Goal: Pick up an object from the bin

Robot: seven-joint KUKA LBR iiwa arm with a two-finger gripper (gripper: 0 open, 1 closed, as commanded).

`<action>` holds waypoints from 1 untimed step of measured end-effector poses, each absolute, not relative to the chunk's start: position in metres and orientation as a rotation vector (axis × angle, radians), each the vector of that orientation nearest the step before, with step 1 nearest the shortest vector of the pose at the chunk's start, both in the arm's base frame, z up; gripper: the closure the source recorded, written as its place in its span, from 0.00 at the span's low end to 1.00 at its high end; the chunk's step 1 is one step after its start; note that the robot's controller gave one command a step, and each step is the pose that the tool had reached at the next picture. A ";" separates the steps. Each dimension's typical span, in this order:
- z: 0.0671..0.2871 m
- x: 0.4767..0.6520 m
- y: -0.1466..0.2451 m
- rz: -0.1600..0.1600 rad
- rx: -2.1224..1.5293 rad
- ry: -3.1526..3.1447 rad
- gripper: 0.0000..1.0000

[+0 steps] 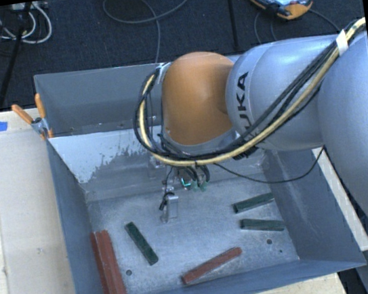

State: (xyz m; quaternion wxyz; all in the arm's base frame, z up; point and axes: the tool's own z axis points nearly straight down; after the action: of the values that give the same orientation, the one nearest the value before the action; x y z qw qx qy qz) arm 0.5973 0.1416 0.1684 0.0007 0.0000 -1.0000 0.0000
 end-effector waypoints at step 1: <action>0.124 0.569 0.137 -0.002 0.003 -3.147 0.00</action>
Offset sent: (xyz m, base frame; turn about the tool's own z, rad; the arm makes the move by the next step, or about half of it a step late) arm -0.0300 0.0188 -0.0984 0.0567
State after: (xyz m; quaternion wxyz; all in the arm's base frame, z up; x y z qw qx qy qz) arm 0.5695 0.1370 0.1241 -0.0026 0.0010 -1.0000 -0.0005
